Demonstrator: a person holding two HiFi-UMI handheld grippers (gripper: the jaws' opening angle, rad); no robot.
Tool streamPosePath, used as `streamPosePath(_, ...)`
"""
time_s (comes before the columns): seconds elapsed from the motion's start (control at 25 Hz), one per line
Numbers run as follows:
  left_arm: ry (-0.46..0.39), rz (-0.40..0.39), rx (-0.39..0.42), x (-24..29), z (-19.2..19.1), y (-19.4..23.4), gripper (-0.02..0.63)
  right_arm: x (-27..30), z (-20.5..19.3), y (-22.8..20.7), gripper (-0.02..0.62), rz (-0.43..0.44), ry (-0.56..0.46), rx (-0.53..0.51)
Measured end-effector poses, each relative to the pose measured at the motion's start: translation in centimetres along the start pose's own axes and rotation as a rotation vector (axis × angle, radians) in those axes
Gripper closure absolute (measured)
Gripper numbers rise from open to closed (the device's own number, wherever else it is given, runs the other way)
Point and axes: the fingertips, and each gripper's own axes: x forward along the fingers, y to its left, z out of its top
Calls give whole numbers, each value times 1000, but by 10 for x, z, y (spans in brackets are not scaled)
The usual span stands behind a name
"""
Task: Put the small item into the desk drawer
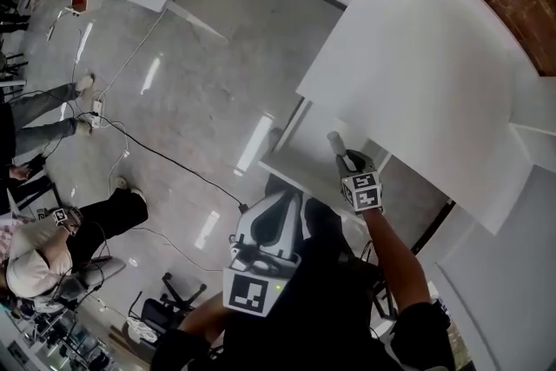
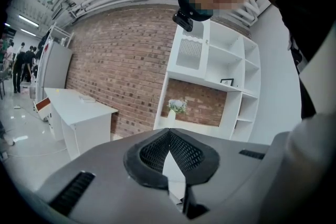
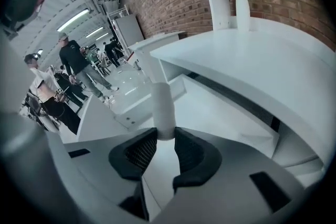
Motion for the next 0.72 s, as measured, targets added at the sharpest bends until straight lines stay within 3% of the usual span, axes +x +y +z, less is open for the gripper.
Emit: streamPosePath(0.72,58,-20,-26,26,-24,15,581,72,-71,-21,474,-37,225,58)
